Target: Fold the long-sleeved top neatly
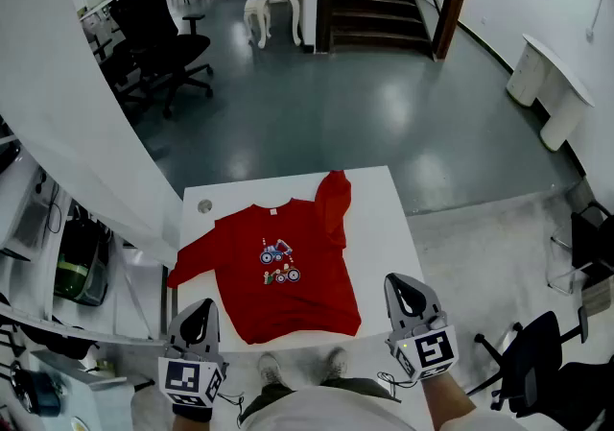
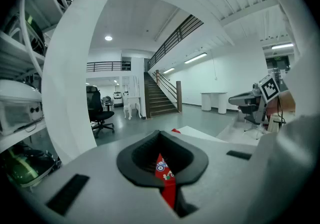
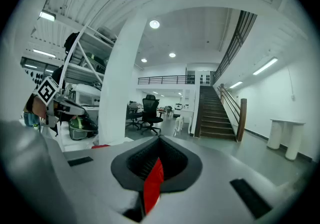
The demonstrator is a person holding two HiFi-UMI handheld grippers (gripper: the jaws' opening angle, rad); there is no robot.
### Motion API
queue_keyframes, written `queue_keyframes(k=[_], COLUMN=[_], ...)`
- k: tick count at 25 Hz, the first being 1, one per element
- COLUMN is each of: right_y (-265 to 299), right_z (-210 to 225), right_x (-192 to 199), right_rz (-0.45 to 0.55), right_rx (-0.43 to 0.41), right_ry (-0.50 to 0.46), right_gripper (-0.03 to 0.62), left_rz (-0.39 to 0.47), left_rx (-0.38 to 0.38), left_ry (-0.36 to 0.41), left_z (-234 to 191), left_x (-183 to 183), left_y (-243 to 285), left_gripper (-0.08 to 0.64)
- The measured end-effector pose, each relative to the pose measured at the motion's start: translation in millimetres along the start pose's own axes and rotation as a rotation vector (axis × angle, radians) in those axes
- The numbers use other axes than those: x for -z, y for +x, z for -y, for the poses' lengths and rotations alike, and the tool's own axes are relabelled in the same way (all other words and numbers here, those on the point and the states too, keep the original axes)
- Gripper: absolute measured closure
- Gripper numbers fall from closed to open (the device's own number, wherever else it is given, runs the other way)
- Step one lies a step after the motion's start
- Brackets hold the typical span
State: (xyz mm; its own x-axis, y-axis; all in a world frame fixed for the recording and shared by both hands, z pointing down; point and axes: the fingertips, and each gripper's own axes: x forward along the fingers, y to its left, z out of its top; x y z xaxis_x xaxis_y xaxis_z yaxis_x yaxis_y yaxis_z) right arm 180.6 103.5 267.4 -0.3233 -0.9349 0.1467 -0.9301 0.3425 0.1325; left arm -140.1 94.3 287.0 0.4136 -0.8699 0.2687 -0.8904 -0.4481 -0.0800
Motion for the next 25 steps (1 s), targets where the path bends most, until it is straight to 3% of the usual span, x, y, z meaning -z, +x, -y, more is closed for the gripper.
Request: queue_keyframes(k=[15,25], right_y=[8,13], right_z=[-8,-11], right_x=[-5,-12], right_rz=[-0.004,0.025], right_rx=[0.028,-0.001], right_ry=[-0.006,0.000], right_gripper=[0.580,0.580], left_rz=[0.008,0.029], left_rx=[0.026,0.051], left_ry=[-0.019,-0.054], left_z=[-16,-14], left_x=[3,5], left_y=[9,8], left_gripper=[0.552,0.551])
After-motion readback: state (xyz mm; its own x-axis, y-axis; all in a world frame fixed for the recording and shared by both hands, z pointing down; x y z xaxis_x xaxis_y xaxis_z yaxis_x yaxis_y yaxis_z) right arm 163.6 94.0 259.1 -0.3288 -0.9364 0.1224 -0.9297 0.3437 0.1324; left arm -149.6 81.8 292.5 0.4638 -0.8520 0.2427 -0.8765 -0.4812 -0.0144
